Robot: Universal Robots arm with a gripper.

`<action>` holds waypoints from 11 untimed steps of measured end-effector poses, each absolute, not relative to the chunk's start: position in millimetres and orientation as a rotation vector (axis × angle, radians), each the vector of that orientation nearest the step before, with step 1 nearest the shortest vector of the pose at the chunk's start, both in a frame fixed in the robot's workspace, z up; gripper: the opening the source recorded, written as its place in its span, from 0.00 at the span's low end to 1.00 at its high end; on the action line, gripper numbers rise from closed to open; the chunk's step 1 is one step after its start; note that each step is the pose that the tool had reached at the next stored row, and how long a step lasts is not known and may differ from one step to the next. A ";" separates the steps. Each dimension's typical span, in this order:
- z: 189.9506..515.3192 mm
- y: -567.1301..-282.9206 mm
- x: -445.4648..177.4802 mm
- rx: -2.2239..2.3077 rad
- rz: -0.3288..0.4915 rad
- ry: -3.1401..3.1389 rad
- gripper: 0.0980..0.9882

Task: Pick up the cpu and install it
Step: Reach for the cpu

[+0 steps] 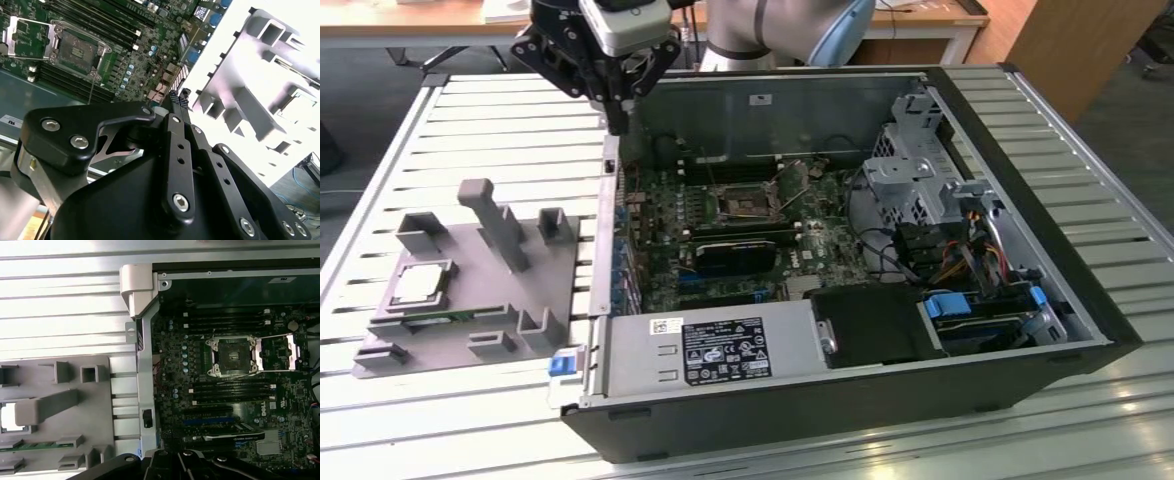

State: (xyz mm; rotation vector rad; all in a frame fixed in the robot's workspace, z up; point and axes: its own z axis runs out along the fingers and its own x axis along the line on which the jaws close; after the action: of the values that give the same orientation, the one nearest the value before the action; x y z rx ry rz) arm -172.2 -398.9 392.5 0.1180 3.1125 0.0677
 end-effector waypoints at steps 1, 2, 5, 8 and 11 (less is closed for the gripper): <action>392.5 -398.9 -172.9 0.118 0.068 3.112 0.01; 392.5 -398.9 -173.6 0.118 0.068 3.113 0.01; 392.4 -398.9 -175.6 0.118 0.068 3.113 0.01; 392.3 -398.9 -177.2 0.118 0.068 3.112 0.01; 392.3 -398.9 -178.9 0.118 0.068 3.113 0.01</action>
State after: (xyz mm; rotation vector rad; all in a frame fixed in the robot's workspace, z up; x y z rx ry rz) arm -178.9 -398.9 392.3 0.1178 3.1125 0.0677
